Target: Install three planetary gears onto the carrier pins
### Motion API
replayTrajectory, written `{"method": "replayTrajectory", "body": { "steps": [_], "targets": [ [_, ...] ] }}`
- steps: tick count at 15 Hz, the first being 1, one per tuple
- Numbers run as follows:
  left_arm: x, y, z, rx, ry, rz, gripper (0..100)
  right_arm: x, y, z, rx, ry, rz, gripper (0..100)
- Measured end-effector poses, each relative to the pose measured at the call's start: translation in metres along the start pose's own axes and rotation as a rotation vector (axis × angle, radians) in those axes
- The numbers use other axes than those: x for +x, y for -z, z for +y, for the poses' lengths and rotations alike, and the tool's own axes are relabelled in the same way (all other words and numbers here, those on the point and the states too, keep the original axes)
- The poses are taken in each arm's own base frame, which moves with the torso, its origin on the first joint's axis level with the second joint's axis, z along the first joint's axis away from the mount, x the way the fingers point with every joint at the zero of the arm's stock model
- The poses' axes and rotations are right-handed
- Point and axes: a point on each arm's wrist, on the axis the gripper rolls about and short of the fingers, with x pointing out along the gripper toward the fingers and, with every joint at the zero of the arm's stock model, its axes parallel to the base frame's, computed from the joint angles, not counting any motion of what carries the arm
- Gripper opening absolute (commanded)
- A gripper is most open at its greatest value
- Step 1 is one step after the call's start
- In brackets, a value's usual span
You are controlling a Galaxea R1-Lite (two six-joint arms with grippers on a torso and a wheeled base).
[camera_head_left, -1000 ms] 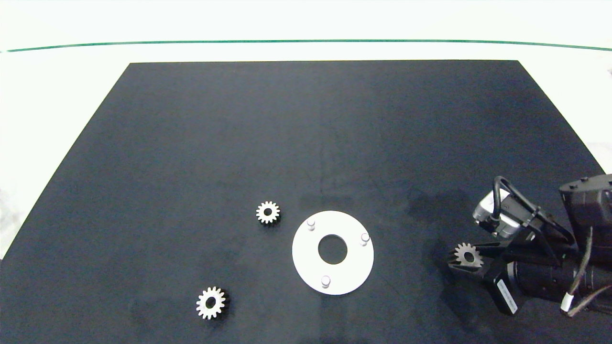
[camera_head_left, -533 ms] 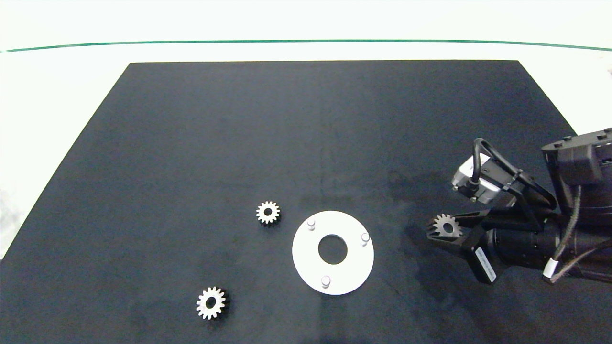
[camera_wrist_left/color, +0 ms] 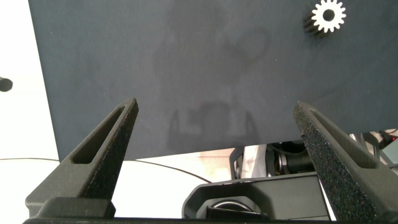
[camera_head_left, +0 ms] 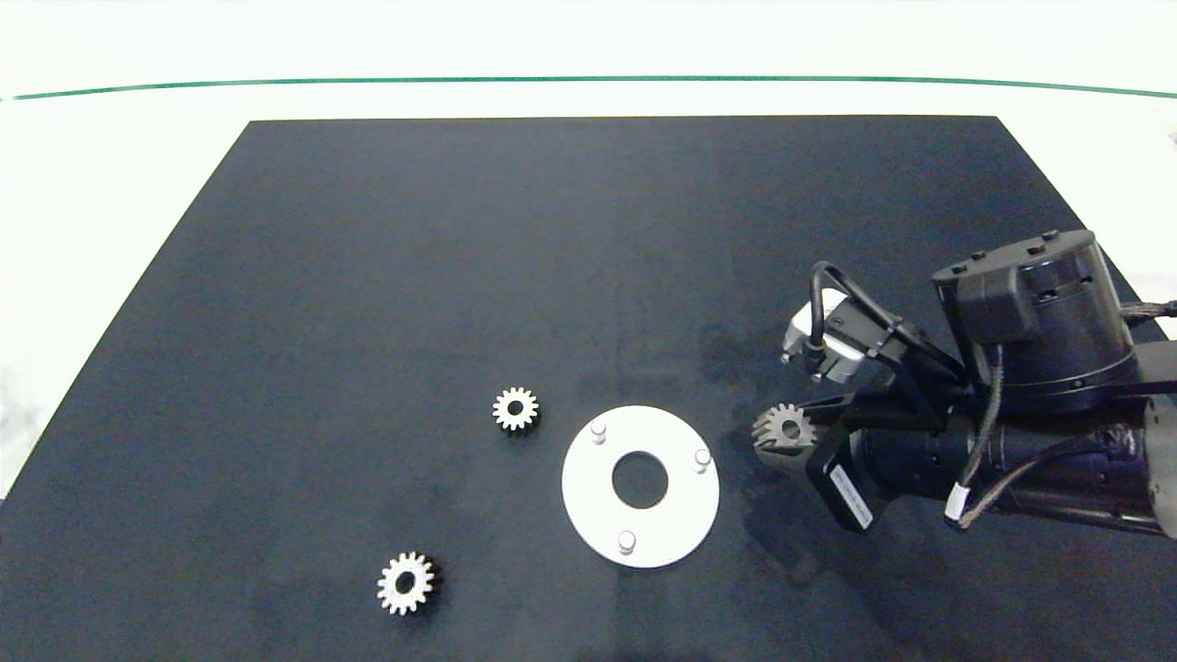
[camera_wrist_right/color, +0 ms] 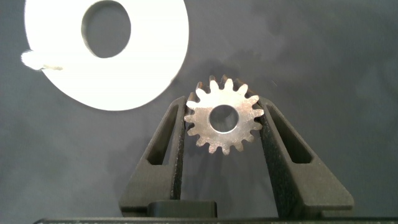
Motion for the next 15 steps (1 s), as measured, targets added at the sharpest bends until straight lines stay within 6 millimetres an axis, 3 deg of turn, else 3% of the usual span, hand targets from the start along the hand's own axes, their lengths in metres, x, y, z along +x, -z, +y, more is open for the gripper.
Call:
{"method": "replayTrajectory", "body": {
  "steps": [6, 15],
  "targets": [
    [0.0, 0.002, 0.0, 0.002, 0.0, 0.011, 100, 0.009, -0.016, 0.026, -0.038, -0.068, 0.007, 22],
    [-0.001, 0.003, 0.0, 0.002, 0.001, 0.006, 100, 0.034, -0.026, 0.036, -0.06, -0.052, 0.034, 22]
  ]
}}
